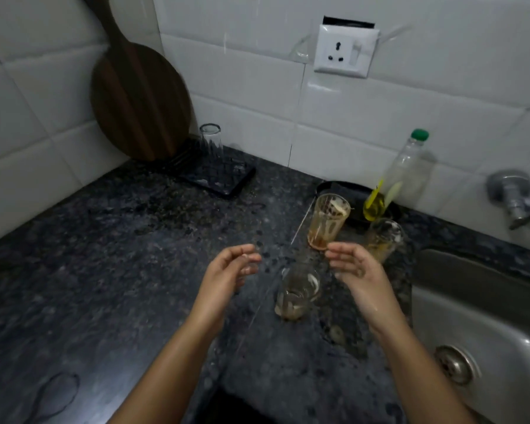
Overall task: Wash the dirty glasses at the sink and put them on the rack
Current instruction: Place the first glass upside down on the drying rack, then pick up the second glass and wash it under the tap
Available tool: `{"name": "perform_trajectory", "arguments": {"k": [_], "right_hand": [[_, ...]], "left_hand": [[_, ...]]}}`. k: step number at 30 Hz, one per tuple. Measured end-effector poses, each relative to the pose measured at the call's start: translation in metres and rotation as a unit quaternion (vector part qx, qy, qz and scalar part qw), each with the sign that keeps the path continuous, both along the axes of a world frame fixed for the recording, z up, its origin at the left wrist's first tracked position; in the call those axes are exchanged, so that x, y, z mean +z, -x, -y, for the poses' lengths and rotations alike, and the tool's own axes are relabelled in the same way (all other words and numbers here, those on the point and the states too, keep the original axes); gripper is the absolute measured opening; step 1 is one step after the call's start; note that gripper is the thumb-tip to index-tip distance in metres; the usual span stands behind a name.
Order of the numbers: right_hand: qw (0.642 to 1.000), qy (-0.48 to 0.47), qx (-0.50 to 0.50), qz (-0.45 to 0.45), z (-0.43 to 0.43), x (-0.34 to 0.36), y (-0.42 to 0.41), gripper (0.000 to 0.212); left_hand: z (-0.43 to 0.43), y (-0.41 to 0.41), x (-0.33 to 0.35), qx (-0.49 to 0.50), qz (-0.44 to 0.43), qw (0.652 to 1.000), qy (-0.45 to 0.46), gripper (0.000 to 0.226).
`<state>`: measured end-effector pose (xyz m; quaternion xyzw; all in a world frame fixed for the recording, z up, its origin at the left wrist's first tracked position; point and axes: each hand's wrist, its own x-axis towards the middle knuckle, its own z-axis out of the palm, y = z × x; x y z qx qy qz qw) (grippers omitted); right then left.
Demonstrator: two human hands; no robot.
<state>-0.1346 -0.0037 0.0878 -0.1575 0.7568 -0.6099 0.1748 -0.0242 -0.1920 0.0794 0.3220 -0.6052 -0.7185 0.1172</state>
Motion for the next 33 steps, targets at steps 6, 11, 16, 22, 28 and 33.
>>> {"name": "perform_trajectory", "arguments": {"k": [6,11,16,22,28,33], "right_hand": [[0.989,-0.1,0.104,0.03,-0.009,-0.071,-0.019,0.085],[0.994,-0.051,0.092,0.001,0.017,-0.083,-0.017,0.082],[0.997,-0.022,0.054,-0.047,0.01,-0.08,-0.022,0.074],[0.998,0.025,-0.029,-0.043,-0.043,-0.066,-0.006,0.066],[0.993,0.008,-0.094,-0.068,-0.147,-0.058,0.013,0.068],[0.985,-0.016,-0.143,-0.1,-0.243,-0.065,0.03,0.07]], "left_hand": [[-0.008,0.001,-0.021,-0.027,0.037,0.999,0.004,0.019],[-0.009,0.017,-0.03,-0.048,0.037,0.998,0.005,0.02],[-0.015,0.03,-0.033,-0.037,0.025,0.999,0.015,0.02],[-0.055,0.058,-0.025,-0.043,0.002,0.999,0.006,0.02],[-0.153,0.092,-0.018,-0.105,-0.019,0.994,0.027,0.018],[-0.248,0.123,-0.017,-0.158,-0.039,0.986,0.036,0.015]]}}
